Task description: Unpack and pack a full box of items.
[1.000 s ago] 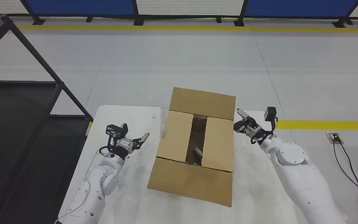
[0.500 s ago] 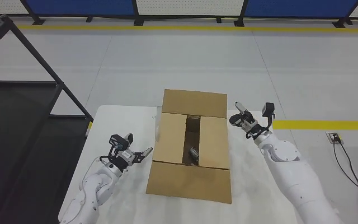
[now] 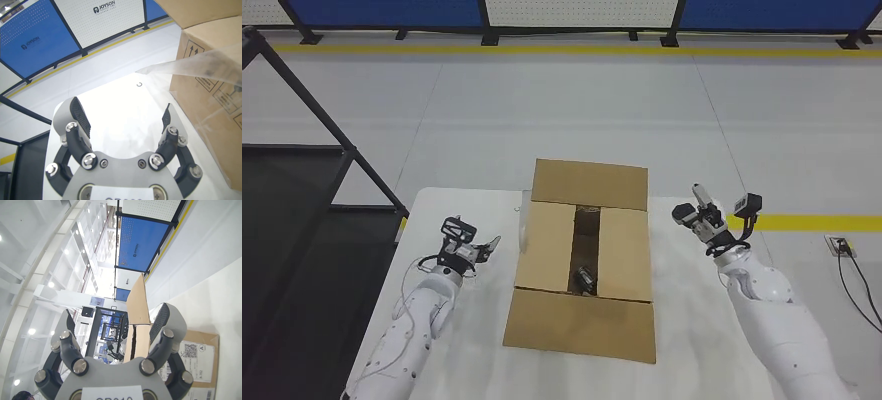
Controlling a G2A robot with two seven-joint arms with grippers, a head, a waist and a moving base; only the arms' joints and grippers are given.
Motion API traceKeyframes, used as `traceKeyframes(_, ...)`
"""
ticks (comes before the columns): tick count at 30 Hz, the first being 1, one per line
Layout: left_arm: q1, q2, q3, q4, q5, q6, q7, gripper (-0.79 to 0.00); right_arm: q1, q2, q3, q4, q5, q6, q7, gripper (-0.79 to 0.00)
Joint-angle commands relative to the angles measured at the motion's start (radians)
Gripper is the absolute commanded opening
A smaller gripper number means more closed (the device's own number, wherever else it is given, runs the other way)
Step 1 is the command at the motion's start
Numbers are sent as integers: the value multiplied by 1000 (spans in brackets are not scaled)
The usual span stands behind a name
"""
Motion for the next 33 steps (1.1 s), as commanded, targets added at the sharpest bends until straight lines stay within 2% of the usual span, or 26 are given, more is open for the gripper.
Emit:
traceKeyframes(1,-46,-6,21,63,5,-47,23,0,-22,7,21,-19,-1,-5,0,0)
traceKeyframes(8,-174,-42,110,230,66,-58,86,0,-119,35,103,-113,-6,-5,-22,0)
traceKeyframes(15,-258,-91,200,361,115,14,138,0,-204,54,169,-201,-8,23,-40,0)
traceKeyframes(25,-324,-163,275,488,116,129,207,0,-252,61,206,-254,-12,54,-49,0)
traceKeyframes(33,-356,-193,262,558,45,199,289,0,-257,60,212,-268,-19,70,-53,0)
